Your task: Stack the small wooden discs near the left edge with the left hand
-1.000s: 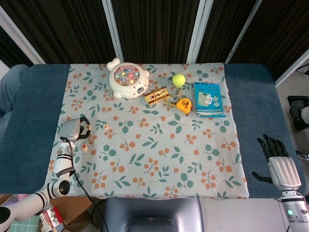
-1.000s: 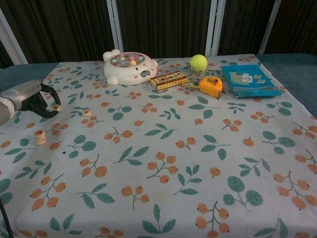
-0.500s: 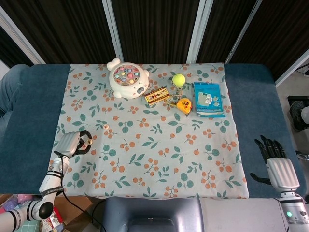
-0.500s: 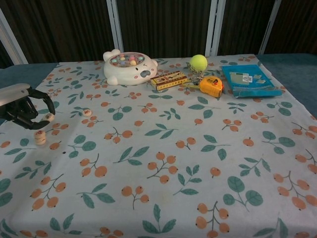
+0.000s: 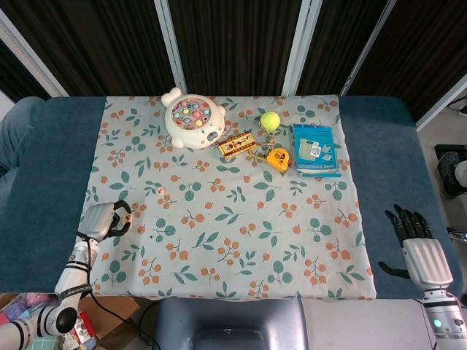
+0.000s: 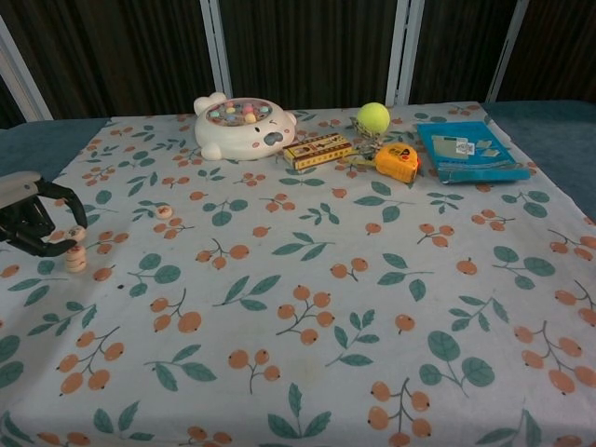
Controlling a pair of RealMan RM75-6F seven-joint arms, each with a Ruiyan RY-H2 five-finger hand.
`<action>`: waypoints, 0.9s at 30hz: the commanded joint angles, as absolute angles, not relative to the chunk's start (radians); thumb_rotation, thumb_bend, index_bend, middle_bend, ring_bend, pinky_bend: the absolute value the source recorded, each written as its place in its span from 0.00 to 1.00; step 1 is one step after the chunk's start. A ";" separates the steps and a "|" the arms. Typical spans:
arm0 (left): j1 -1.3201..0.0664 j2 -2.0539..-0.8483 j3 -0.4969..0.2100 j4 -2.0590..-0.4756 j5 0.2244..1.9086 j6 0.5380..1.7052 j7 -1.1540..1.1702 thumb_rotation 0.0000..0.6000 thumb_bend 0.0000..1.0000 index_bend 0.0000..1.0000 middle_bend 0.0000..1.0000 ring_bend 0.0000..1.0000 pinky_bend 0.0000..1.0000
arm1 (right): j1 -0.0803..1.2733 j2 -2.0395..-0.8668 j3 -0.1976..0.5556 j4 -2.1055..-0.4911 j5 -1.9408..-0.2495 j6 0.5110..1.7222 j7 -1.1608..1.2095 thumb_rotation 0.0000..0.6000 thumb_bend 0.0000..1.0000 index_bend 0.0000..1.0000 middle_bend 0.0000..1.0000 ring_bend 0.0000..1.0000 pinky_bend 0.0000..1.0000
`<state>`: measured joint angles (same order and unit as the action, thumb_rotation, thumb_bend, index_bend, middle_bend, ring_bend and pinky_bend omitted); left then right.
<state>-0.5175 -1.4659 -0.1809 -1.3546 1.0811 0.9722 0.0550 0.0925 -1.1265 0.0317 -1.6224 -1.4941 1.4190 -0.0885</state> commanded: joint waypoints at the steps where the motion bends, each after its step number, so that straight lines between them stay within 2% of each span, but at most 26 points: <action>1: -0.517 -1.467 -0.179 -1.351 1.082 0.971 0.054 1.00 0.38 0.50 1.00 1.00 1.00 | 0.093 -1.127 0.032 -1.623 -1.494 1.419 -0.090 1.00 0.15 0.00 0.00 0.00 0.00; 20: -0.513 -1.489 -0.165 -1.300 1.092 0.967 0.050 1.00 0.38 0.48 1.00 1.00 1.00 | 0.092 -1.127 0.032 -1.624 -1.490 1.416 -0.097 1.00 0.15 0.00 0.00 0.00 0.00; 27: -0.512 -1.491 -0.165 -1.294 1.098 0.965 0.044 1.00 0.38 0.41 1.00 1.00 1.00 | 0.092 -1.127 0.032 -1.625 -1.489 1.415 -0.099 1.00 0.15 0.00 0.00 0.00 0.00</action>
<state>-0.5123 -1.4913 -0.1647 -1.2935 1.0981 0.9651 0.0441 0.0925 -1.1271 0.0319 -1.6248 -1.4888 1.4150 -0.0987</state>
